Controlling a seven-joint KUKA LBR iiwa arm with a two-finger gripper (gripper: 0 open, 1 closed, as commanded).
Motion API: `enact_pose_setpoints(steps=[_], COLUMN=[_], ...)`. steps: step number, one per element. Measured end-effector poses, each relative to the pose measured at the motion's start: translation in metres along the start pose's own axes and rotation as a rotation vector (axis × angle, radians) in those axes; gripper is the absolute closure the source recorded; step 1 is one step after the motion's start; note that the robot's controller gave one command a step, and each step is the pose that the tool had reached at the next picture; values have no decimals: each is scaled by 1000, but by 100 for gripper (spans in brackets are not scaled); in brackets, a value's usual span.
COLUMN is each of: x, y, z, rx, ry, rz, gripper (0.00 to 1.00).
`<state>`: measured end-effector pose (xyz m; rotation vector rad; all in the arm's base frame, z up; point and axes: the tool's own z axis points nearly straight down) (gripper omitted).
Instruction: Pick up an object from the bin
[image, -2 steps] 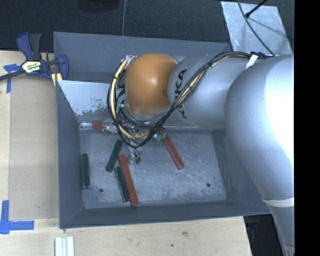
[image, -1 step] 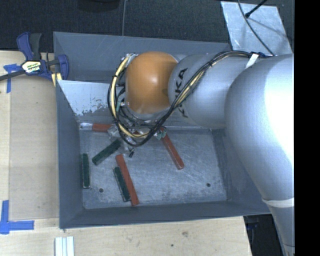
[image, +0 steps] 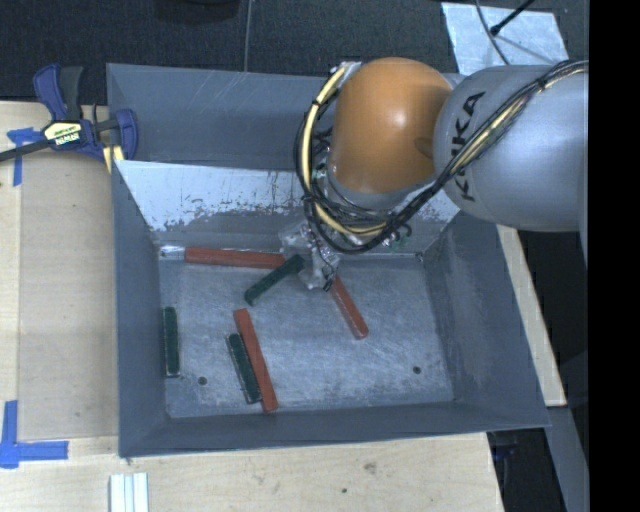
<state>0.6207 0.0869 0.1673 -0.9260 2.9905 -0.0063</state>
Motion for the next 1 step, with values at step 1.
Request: enact_pose_setpoints(steps=[1], x=[14], y=[-2], z=[-52], rx=[-2], ry=[1], rz=[-15], gripper=[100])
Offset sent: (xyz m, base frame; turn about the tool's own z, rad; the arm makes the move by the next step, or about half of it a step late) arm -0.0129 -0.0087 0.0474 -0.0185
